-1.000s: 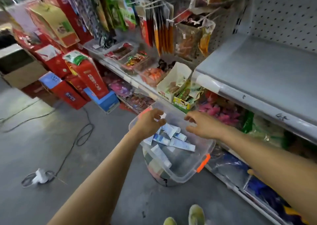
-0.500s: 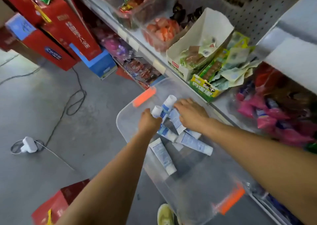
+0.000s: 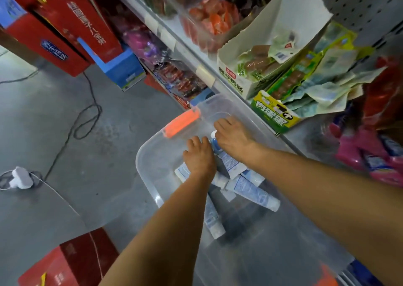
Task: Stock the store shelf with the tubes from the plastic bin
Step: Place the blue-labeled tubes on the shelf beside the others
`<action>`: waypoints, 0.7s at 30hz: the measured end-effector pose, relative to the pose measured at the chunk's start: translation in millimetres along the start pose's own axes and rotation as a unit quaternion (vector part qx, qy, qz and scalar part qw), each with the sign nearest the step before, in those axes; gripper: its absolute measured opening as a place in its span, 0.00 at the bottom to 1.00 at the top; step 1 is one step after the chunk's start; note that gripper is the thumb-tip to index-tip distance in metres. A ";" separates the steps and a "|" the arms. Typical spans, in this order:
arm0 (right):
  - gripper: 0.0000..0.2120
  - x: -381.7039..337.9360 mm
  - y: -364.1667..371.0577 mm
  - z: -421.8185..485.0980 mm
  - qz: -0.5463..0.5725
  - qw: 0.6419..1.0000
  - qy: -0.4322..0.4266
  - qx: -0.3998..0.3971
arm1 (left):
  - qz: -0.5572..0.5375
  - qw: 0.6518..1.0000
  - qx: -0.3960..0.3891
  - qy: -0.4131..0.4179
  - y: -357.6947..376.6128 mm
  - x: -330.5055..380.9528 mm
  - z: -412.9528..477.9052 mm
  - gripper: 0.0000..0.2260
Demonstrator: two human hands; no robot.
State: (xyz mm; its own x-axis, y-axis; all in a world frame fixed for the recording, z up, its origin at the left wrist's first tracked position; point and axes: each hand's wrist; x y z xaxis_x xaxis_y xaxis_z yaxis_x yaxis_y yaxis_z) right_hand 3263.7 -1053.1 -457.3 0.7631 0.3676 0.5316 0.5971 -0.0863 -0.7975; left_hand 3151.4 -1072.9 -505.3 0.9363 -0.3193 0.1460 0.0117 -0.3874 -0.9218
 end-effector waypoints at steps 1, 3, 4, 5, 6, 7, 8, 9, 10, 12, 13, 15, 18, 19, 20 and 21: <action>0.16 -0.1 -3.9 -1.8 0.006 1.000 0.003 -0.013 | 0.010 1.000 -0.008 0.012 -2.9 -0.9 0.2 0.14; 0.18 -1.6 -12.6 -12.3 0.045 0.998 0.024 -0.048 | 0.027 0.999 -0.010 0.034 -14.6 -3.9 -3.9 0.15; 0.20 -2.5 -17.1 -19.8 0.067 0.995 0.041 -0.064 | 0.029 0.999 -0.011 0.037 -23.3 -6.0 -8.4 0.16; 0.21 -3.0 -21.6 -29.0 0.085 0.991 0.062 -0.081 | 0.030 0.999 -0.011 0.037 -31.8 -8.1 -14.1 0.18; 0.22 -3.0 -25.2 -40.3 0.104 0.985 0.090 -0.102 | 0.026 0.999 -0.007 0.031 -40.9 -9.9 -22.2 0.18; 0.23 -2.3 -29.0 -52.7 0.129 0.975 0.124 -0.133 | 0.013 1.000 0.001 0.021 -51.2 -11.0 -32.2 0.19; 0.25 -0.6 -32.2 -66.5 0.164 0.958 0.165 -0.167 | -0.012 1.000 0.014 0.007 -62.8 -11.4 -44.3 0.20; 0.27 2.5 -37.3 -81.5 0.210 0.934 0.211 -0.197 | -0.045 0.998 0.033 -0.007 -74.7 -11.4 -57.6 0.22; 0.28 6.0 -42.5 -96.6 0.262 0.906 0.253 -0.217 | -0.085 0.995 0.055 -0.023 -84.5 -12.2 -71.8 0.23; 0.29 13.3 -54.8 -128.7 0.367 0.845 0.315 -0.229 | -0.182 0.978 0.092 -0.047 -103.5 -12.1 -103.6 0.26; 0.30 15.3 -61.6 -146.3 0.410 0.816 0.337 -0.229 | -0.239 0.963 0.107 -0.060 -110.6 -12.3 -119.7 0.26; 0.31 16.1 -73.2 -181.6 0.493 0.757 0.367 -0.224 | -0.375 0.913 0.123 -0.107 -123.3 -9.8 -155.3 0.23; 0.40 18.0 -96.6 -237.2 0.618 0.650 0.405 -0.179 | -0.573 0.791 0.142 -0.158 -143.3 1.8 -219.9 0.18; 0.40 20.1 -108.3 -257.6 0.650 0.616 0.413 -0.164 | -0.628 0.747 0.143 -0.163 -148.6 7.9 -241.7 0.17; 0.37 23.2 -120.9 -278.4 0.682 0.583 0.417 -0.144 | -0.679 0.702 0.136 -0.165 -155.8 15.5 -264.9 0.17; 0.32 26.9 -134.9 -299.6 0.715 0.551 0.412 -0.124 | -0.724 0.658 0.124 -0.164 -163.2 24.4 -288.1 0.17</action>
State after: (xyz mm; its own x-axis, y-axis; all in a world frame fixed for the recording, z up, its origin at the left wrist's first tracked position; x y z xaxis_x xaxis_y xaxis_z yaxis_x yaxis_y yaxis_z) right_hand 3277.8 -1309.0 -249.9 0.2896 -0.7768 -0.5592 -0.8222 0.0972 -0.5608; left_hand 3071.2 -1266.7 -247.8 -0.0953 0.4496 0.8881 0.9943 0.0858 0.0633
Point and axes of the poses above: each hand's wrist, its own z-axis towards the middle knuckle, its own y-axis out of the palm, x = y × z, and after that the axes turned 14 degrees about y, right-handed
